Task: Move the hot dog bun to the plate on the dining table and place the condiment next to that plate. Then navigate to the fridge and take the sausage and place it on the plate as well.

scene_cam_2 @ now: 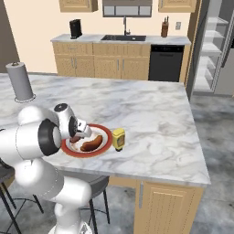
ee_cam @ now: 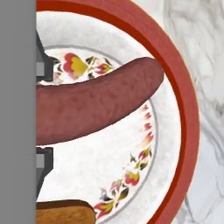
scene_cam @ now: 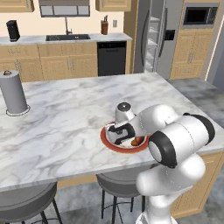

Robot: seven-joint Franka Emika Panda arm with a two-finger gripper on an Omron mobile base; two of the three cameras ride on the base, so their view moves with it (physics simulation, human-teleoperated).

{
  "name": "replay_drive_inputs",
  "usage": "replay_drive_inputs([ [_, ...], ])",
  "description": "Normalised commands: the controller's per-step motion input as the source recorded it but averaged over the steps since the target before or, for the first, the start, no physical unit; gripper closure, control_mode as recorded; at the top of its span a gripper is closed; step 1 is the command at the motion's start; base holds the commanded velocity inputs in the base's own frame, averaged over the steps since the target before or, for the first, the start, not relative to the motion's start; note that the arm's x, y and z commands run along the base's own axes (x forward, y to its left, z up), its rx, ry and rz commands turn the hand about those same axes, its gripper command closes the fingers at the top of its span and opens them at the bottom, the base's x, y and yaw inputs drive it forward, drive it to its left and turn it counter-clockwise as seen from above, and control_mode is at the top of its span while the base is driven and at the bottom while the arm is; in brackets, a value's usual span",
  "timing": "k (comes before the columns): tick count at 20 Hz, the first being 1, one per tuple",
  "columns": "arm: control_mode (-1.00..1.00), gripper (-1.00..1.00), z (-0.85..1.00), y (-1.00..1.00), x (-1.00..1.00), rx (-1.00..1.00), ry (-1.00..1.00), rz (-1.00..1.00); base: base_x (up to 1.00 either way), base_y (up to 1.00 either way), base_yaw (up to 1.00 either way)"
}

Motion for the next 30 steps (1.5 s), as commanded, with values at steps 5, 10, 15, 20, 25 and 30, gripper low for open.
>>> replay_drive_inputs([
  [5, -1.0, -1.0, 0.36, -0.14, -0.02, 0.01, 0.0, -0.04, 0.0, 0.0, 0.0],
  [10, -1.0, -1.0, 0.76, -0.04, -0.01, 0.0, 0.0, 0.0, 0.0, 0.0, 0.0],
  [15, -1.0, -1.0, 0.97, 0.0, -0.54, 0.0, -0.01, 0.0, 0.0, 0.0, 0.0],
  [20, -1.0, -1.0, 0.91, -0.18, -1.0, 0.0, -0.02, 0.04, 0.0, 0.0, 0.0],
  [25, -1.0, -1.0, 0.18, -0.65, -1.0, 0.04, -0.03, 0.05, 0.0, 0.0, 0.0],
  [30, -1.0, -1.0, -0.13, -0.86, -1.0, 0.0, -0.04, 0.03, 0.0, 0.0, 0.0],
])
